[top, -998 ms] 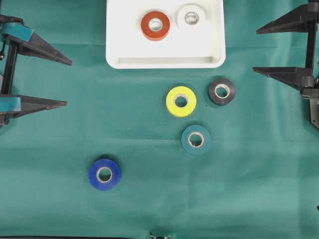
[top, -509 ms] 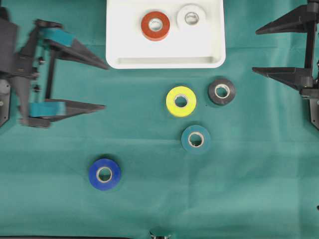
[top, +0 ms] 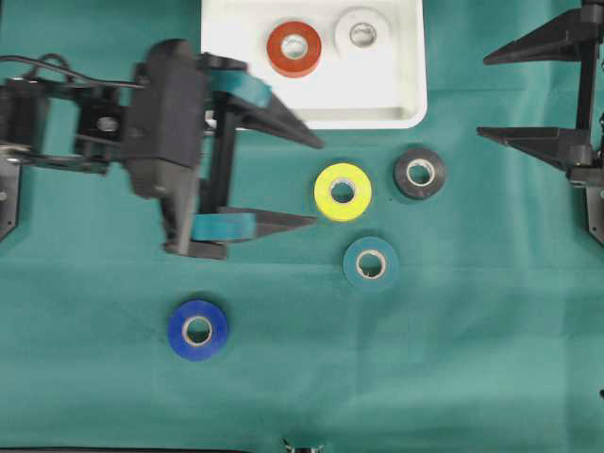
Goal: Pick up the tape from a random location and place it into the white case.
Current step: 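Move the left gripper rightward over the yellow tape roll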
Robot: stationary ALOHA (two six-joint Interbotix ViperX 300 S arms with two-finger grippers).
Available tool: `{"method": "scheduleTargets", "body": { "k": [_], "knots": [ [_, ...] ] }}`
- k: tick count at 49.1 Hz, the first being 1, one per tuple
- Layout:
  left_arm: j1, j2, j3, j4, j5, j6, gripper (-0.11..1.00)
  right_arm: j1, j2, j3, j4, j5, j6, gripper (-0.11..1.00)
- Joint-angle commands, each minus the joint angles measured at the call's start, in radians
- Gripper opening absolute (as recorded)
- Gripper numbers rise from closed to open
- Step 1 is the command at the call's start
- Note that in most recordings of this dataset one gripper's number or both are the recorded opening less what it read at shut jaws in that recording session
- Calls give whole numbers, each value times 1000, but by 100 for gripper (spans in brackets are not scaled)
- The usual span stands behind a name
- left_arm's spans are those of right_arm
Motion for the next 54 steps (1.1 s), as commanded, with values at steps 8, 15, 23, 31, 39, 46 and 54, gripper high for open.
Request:
{"method": "scheduleTargets", "body": {
  "k": [8,15,23,31,39,46,54],
  "knots": [
    [-2,81,-138,3,-8,9,98,2,2,-8,-3,-6,-5,86],
    [5,123,-181,3,-6,9,98,2,0,-6,-5,-6,-8,86],
    [8,155,-212,3,-3,9,98,2,2,-6,-9,-6,-8,86],
    [15,161,-225,3,20,3,98,2,2,-6,-9,-5,-8,86],
    [21,176,-249,2,86,-3,98,2,2,-6,-9,-5,-8,86],
    [23,222,-325,2,249,-12,98,2,0,-8,-9,-5,-6,86],
    [21,291,-456,5,479,-34,98,2,0,-6,-9,-3,-5,86]
  ]
}}
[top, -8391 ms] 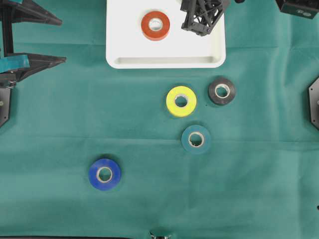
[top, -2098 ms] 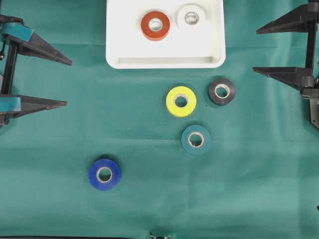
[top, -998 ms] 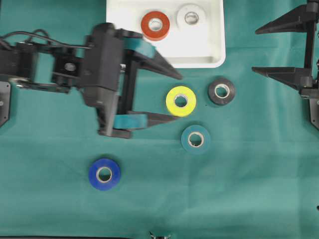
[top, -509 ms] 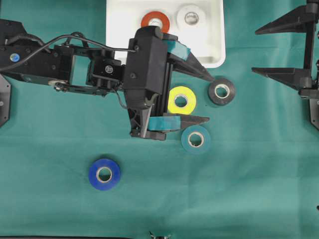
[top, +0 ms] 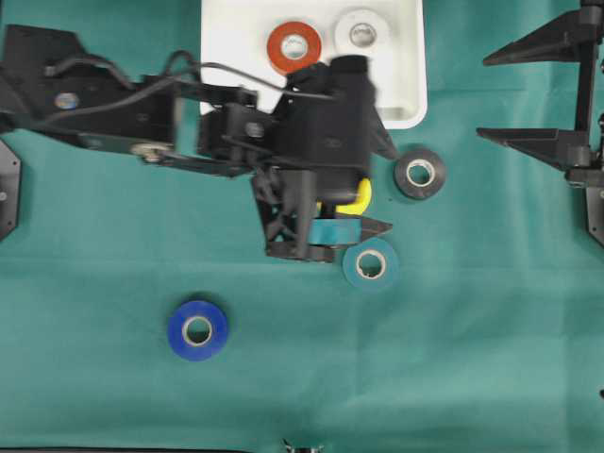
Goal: Pick up the tape from a random location and place it into the white case.
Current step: 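Move the left gripper rightward over the yellow tape roll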
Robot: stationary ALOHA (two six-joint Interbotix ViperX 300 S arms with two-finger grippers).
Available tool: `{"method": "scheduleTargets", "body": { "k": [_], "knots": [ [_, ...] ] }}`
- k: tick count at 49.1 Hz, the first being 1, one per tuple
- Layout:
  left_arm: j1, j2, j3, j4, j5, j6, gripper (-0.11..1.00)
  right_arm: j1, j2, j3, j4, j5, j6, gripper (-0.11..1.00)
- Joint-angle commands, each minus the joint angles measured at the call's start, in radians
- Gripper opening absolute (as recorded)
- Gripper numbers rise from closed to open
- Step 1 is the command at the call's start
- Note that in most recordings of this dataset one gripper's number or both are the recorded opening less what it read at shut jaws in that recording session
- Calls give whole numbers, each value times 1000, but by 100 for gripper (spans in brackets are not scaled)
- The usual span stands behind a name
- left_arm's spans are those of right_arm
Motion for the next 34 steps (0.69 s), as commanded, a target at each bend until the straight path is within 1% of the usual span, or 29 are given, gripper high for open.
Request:
{"method": "scheduleTargets", "body": {
  "k": [1,3,11,19,26,34],
  "knots": [
    [0,15,-97,3,118,-2,98,2,2,-11,-3,-3,2,86],
    [-2,35,-130,6,173,-2,98,3,2,-11,-3,-3,2,86],
    [-6,81,-221,12,325,0,98,2,2,-11,-3,-2,2,86],
    [-6,114,-287,15,439,0,98,2,2,-11,-3,-2,2,86],
    [-5,132,-314,20,466,2,98,2,2,-11,-3,-2,2,86],
    [5,144,-305,20,466,2,98,2,2,-11,-3,-2,2,86]
  ]
}}
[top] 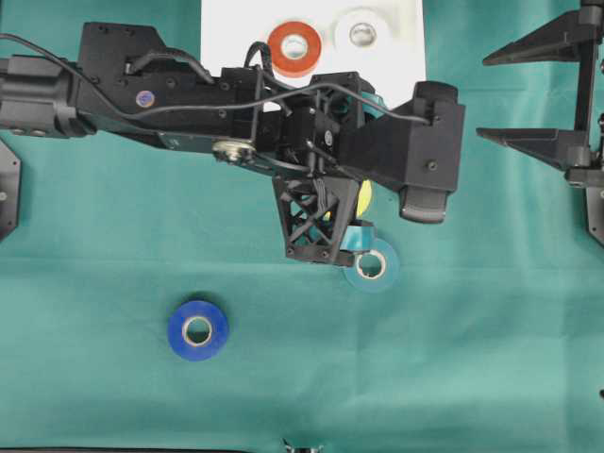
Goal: Pick up the tape from a random location and place it into the white case.
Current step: 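Move the left gripper rightward over the yellow tape roll, then lower the left gripper and close it on the yellow roll's rim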
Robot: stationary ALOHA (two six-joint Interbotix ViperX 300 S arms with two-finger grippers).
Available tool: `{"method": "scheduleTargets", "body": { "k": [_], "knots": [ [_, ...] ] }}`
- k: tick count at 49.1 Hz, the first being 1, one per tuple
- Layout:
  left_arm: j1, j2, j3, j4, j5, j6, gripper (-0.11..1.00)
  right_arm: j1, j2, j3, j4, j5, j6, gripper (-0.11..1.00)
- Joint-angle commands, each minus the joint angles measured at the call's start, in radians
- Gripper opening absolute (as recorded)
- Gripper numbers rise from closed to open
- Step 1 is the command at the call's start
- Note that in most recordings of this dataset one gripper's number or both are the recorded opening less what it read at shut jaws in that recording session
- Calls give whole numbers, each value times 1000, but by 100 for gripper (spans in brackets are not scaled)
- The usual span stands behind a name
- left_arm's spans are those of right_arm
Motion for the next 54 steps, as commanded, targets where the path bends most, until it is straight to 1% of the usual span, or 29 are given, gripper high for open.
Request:
{"method": "scheduleTargets", "body": {
  "k": [1,15,23,31,43,54],
  "knots": [
    [6,-14,-18,3,-3,2,98,0,2,-11,-3,-3,2,86],
    [11,-9,14,3,-37,2,98,0,2,-11,-2,-3,0,86],
    [20,-8,64,3,-92,2,98,0,2,-11,-2,-3,2,86],
    [21,28,126,3,-143,2,98,0,2,-11,-3,-3,0,86],
    [21,69,192,3,-219,3,98,-6,3,-9,-3,-5,0,86],
    [26,92,281,3,-321,3,98,-11,9,-9,-9,2,0,86]
  ]
}}
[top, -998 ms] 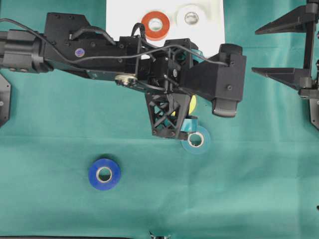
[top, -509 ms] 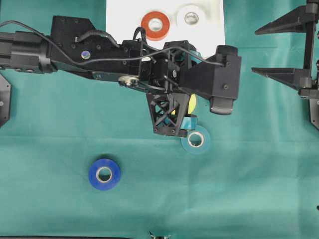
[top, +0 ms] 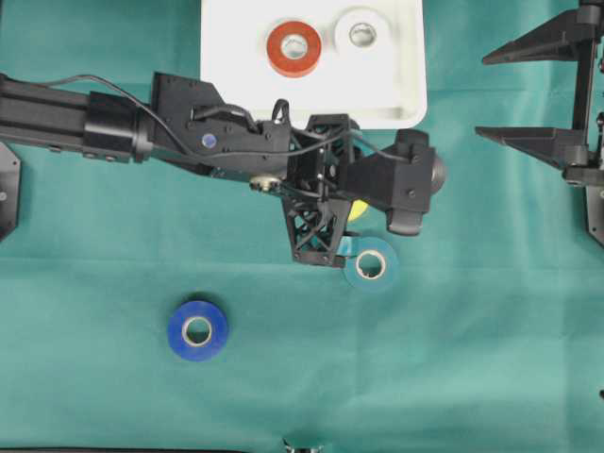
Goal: Pick up the tape from a random location and place it into the white case.
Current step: 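Lower the left gripper and close it on the yellow roll's rim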
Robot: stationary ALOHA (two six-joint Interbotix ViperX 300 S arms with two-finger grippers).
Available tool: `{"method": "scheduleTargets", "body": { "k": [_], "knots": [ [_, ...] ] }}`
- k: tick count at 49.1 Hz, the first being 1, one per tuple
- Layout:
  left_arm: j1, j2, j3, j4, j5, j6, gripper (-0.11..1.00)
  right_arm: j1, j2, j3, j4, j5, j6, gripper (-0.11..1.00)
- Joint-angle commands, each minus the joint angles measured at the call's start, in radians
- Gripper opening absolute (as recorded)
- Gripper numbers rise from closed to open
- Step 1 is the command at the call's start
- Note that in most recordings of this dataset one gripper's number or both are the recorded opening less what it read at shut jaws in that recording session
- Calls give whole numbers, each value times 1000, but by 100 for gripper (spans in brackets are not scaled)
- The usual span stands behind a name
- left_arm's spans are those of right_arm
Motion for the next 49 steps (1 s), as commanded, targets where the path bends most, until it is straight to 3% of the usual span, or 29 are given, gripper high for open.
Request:
{"method": "scheduleTargets", "body": {
  "k": [1,16,49],
  "knots": [
    [6,-11,15,3,-37,0,98,-5,5,-11,-8,-3,0,86],
    [17,34,84,3,-124,0,98,-6,9,-9,-12,-3,0,86],
    [48,98,130,3,-207,8,98,-18,11,0,-15,-3,2,86]
  ]
}}
